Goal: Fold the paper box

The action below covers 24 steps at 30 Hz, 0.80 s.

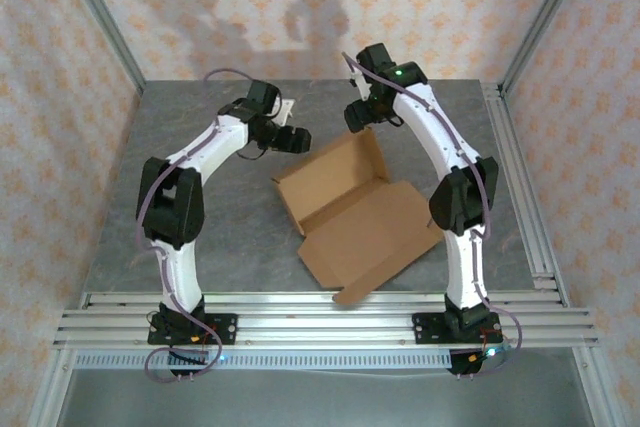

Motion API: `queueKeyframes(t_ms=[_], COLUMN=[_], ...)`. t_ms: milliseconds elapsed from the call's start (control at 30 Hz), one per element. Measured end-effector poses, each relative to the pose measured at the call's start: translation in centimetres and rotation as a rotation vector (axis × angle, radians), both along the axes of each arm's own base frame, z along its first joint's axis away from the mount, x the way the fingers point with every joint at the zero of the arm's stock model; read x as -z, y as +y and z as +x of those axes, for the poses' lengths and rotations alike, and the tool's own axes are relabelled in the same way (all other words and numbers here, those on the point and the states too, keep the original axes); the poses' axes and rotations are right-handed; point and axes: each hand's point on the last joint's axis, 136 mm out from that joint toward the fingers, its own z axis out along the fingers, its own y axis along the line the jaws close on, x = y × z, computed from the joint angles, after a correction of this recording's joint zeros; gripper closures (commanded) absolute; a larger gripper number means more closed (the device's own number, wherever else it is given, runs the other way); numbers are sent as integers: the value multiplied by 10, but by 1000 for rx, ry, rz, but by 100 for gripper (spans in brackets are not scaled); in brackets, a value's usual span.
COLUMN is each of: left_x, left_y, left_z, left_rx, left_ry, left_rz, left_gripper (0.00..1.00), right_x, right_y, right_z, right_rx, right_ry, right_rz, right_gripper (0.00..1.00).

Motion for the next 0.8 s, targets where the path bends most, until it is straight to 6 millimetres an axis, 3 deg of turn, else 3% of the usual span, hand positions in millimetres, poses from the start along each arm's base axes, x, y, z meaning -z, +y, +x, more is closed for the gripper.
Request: queueKeyframes(t_ms=[233,467,633,800], left_x=[25,25,11,-21], left_y=[4,9,18,26], left_z=[-14,-12,-11,-7], left_rx=[6,-24,-63,-104], left_ry=[96,88,40,-41], left_rz=[36,56,74,55], left_gripper=[19,17,17,16], right_x=[8,-22,-48,-41], right_y=[-12,-43,-73,-75], right_z=[-12,-33,-59,-92], right_rx=[63,196,308,321], right_ry=[-6,-141,-248,-215], right_rz=[31,132,222,294], right_gripper=[17,17,20,30])
